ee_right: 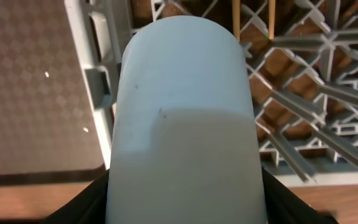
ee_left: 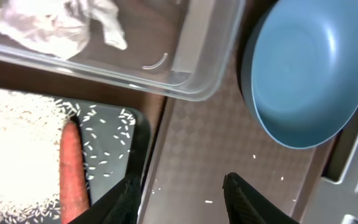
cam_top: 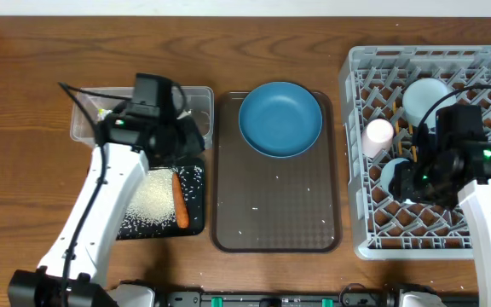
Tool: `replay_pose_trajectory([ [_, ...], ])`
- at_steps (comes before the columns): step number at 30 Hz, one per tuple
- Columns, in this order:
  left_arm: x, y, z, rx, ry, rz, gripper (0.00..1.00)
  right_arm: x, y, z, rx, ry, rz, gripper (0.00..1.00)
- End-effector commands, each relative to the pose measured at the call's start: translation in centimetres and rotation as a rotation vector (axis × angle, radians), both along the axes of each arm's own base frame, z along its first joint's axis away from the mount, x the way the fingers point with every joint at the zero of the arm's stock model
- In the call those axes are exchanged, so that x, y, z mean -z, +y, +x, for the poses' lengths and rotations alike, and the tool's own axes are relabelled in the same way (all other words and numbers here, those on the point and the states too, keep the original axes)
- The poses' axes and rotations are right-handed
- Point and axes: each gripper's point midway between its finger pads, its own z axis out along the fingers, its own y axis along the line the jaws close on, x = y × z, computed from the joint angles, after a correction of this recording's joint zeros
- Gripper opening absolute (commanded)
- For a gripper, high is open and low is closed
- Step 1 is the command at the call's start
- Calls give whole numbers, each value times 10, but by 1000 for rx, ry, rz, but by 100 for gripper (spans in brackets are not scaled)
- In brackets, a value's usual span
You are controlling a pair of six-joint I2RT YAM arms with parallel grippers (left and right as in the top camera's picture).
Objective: Sort waste into correct bins and load items into the dishwasher rack
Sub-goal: 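Place the light-blue cup upside down in the rack with right gripper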
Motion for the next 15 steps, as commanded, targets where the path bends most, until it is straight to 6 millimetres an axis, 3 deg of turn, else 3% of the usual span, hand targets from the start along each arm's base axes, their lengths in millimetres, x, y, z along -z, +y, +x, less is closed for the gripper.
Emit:
replay_pose_trajectory([
  [1,-1,0,2,25,-36,93,47,3,1,4,19,-18,17,29],
  [15,0,-12,0,69,-63,164,47,31,5,5,40,26,45,36],
])
